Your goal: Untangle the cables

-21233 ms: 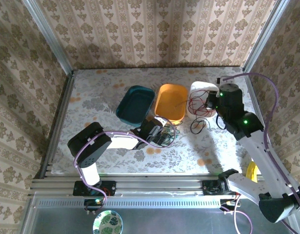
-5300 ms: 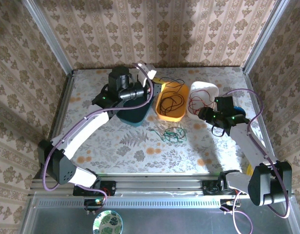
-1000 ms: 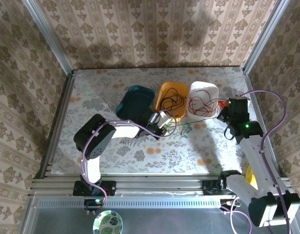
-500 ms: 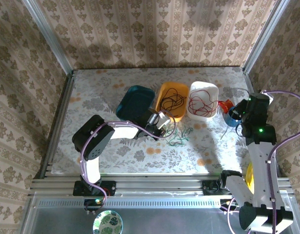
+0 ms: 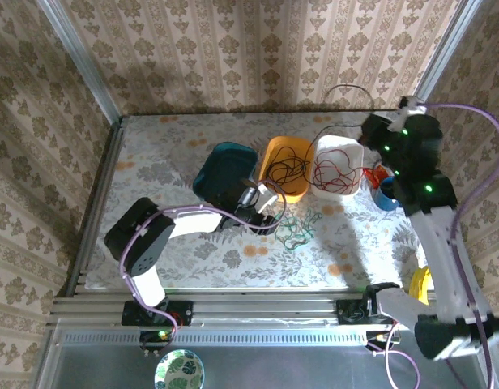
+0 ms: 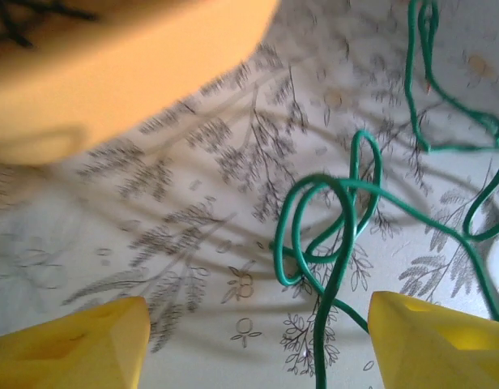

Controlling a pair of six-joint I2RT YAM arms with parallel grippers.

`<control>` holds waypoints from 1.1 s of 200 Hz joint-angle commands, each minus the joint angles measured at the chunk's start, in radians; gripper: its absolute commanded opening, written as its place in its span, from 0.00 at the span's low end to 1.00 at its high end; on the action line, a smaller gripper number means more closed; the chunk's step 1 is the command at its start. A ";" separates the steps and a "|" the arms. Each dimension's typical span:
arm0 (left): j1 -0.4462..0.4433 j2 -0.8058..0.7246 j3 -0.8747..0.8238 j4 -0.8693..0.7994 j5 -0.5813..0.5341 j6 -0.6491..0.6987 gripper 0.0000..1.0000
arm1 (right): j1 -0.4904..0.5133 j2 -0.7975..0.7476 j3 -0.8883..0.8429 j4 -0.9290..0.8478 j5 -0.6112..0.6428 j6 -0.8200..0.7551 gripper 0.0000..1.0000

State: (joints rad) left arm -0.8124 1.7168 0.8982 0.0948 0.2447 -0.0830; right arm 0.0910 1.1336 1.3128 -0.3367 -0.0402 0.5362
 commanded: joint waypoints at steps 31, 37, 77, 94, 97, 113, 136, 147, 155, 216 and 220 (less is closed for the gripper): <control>0.099 -0.220 -0.093 0.121 -0.087 -0.160 0.84 | 0.074 0.305 0.070 0.086 -0.085 0.053 0.05; 0.110 -0.237 -0.104 0.128 -0.087 -0.166 0.84 | 0.077 0.327 0.072 0.086 -0.078 0.054 0.05; 0.137 -0.266 -0.141 0.112 -0.099 -0.159 0.85 | 0.079 0.433 0.083 0.090 -0.032 0.060 0.05; 0.135 -0.261 -0.153 0.124 -0.096 -0.172 0.85 | 0.082 0.487 0.090 0.096 -0.017 0.072 0.05; 0.135 -0.261 -0.155 0.128 -0.094 -0.175 0.85 | 0.083 0.498 0.094 0.092 -0.014 0.076 0.05; 0.131 -0.254 -0.160 0.142 -0.096 -0.182 0.85 | 0.098 0.562 0.112 0.084 -0.005 0.070 0.04; 0.120 -0.249 -0.159 0.138 -0.106 -0.176 0.85 | 0.146 0.653 0.140 0.043 0.074 0.026 0.05; 0.116 -0.248 -0.158 0.134 -0.108 -0.173 0.85 | 0.171 0.691 0.151 0.019 0.113 0.001 0.05; 0.113 -0.246 -0.156 0.128 -0.108 -0.169 0.85 | 0.193 0.712 0.157 -0.001 0.142 -0.023 0.05; 0.099 -0.248 -0.132 0.072 -0.103 -0.132 0.86 | 0.316 0.624 0.051 -0.036 0.330 -0.084 0.50; 0.098 -0.246 -0.129 0.066 -0.100 -0.126 0.86 | 0.316 0.609 0.043 -0.038 0.333 -0.085 0.51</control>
State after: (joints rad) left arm -0.7074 1.4597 0.7471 0.2085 0.1410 -0.2394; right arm 0.4076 1.8496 1.4021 -0.3637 0.1791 0.4717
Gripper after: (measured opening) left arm 0.854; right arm 0.469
